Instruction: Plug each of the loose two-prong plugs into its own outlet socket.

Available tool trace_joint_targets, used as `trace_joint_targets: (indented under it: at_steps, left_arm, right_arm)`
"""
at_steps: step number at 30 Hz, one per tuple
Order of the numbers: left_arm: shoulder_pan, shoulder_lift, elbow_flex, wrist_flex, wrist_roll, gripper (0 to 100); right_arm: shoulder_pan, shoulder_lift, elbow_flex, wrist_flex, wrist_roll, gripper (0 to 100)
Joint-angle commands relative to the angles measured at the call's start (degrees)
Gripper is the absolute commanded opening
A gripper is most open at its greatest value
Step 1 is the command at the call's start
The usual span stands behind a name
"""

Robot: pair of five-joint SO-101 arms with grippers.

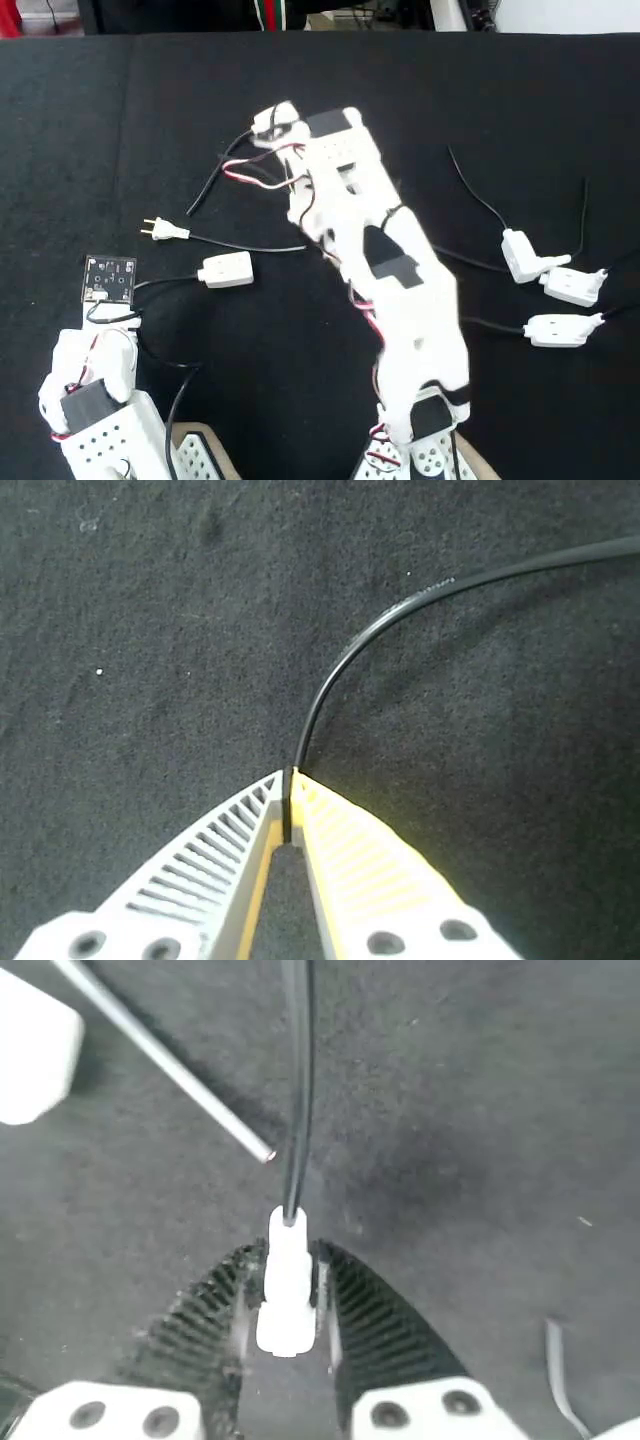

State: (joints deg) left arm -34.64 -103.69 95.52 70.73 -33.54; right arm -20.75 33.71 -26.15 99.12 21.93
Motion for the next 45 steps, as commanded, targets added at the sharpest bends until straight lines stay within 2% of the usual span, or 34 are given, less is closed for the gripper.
trace_joint_targets:
  at_steps: [1, 5, 11, 13, 16, 21, 25, 28, 32, 37, 45]
  left_arm:
    - [0.4, -0.44, -0.04, -0.53, -0.44, 3]
    - [0.4, -0.44, -0.04, -0.53, -0.44, 3]
    - [1.19, -0.44, -0.04, -0.44, -0.35, 3]
    - [3.47, -0.44, -0.04, -0.44, -0.35, 3]
    - [6.9, -0.44, -0.48, -0.88, -0.26, 3]
    - [14.64, -0.44, -3.74, -0.97, 0.18, 3]
    - [23.52, -0.44, -8.04, -2.11, 5.45, 3]
    - [29.05, -0.44, -10.24, -8.62, 10.64, 3]
    - [33.63, -0.44, -10.33, -17.76, 18.99, 3]
    - [40.66, -0.44, -10.42, -20.66, 28.57, 3]
    - [52.35, -0.44, -10.95, -21.45, 29.01, 3]
  right_arm:
    - [0.18, -13.58, 3.82, -1.41, -3.6, 1.1]
    - [-0.97, -25.8, 14.73, -9.76, -7.74, 1.1]
    - [-7.82, -43.3, 39.34, -30.24, -13.1, 1.1]
    - [-10.2, -48.48, 46.9, -37.54, -16.88, 1.1]
    - [-12.66, -55.08, 55.6, -46.51, -27.16, 1.1]
    - [-14.77, -62.81, 63.96, -55.74, -38.86, 1.1]
    - [-15.03, -66.86, 67.38, -61.1, -45.89, 1.1]
    - [-15.03, -68.88, 70.55, -66.02, -50.02, 1.1]
    - [-15.03, -73.54, 74.68, -67.08, -49.93, 1.1]
    - [-15.12, -84.26, 82.68, -67.69, -44.22, 1.1]
    - [-15.21, -107.03, 102.02, -78.15, -36.13, 1.1]
